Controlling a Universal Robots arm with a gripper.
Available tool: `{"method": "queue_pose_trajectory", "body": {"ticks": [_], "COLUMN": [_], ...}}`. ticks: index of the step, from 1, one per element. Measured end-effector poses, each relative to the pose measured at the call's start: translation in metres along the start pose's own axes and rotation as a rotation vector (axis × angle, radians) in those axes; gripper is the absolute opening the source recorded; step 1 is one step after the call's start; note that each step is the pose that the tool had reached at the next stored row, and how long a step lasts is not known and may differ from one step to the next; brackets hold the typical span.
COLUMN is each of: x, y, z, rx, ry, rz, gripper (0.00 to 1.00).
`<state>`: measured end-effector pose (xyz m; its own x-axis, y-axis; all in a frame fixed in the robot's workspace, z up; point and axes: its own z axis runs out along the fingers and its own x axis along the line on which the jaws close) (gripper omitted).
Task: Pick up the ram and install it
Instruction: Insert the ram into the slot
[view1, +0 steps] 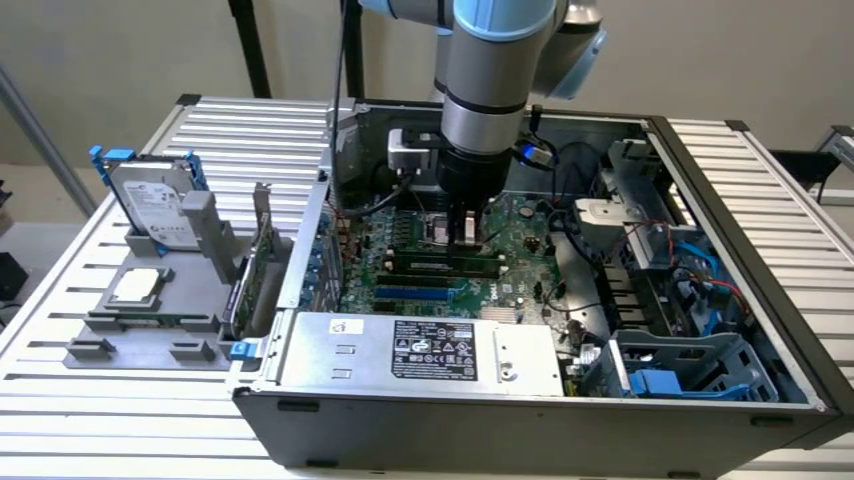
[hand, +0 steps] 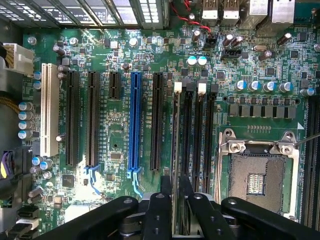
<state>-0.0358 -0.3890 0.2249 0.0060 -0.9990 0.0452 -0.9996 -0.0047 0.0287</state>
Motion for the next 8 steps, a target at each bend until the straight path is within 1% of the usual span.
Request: {"method": "queue_pose_trajectory", "body": {"ticks": [4, 8], "x": [0.000, 0.001], "y": [0.0020, 0.0061], "z": [-0.0062, -0.0131], "rx": [0.0000, 0.0000], "ry": [-0.0001, 0.0000], "rz": [0.000, 0.000], "gripper": [0.22, 0.22]}}
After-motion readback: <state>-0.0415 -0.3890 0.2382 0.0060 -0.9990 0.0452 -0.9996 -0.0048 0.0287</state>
